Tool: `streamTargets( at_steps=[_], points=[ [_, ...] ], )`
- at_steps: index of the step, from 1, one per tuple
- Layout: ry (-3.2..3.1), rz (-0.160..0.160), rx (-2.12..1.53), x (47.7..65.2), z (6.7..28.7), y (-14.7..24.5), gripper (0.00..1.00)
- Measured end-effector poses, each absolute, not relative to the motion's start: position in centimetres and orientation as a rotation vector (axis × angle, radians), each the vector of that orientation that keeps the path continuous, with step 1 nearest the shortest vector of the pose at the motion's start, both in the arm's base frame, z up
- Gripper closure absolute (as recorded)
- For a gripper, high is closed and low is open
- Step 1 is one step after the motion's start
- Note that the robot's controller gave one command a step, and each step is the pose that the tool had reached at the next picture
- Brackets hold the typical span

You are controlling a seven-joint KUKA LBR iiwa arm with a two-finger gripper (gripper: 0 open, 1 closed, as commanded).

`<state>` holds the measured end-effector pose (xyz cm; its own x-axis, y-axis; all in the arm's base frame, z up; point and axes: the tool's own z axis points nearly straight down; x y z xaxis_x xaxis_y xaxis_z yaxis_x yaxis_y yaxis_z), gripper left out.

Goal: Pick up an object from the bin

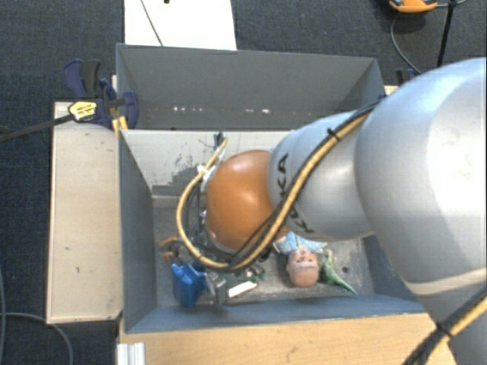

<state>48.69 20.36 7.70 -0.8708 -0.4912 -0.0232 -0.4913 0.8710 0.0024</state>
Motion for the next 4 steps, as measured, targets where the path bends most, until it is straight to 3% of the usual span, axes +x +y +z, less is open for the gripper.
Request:
streamTargets(
  at_steps=[1, 2, 3, 4],
  points=[
    [3.018, 0.013, -0.79, 48.7, 7.7, 20.4, 1.0],
    [3.025, 0.002, -0.854, 50.2, 12.8, 20.4, 1.0],
    [3.03, 0.001, -0.838, 50.3, 19.4, 18.5, 1.0],
    [3.031, 0.0, -0.834, 50.5, 20.9, 18.3, 1.0]
  ],
)
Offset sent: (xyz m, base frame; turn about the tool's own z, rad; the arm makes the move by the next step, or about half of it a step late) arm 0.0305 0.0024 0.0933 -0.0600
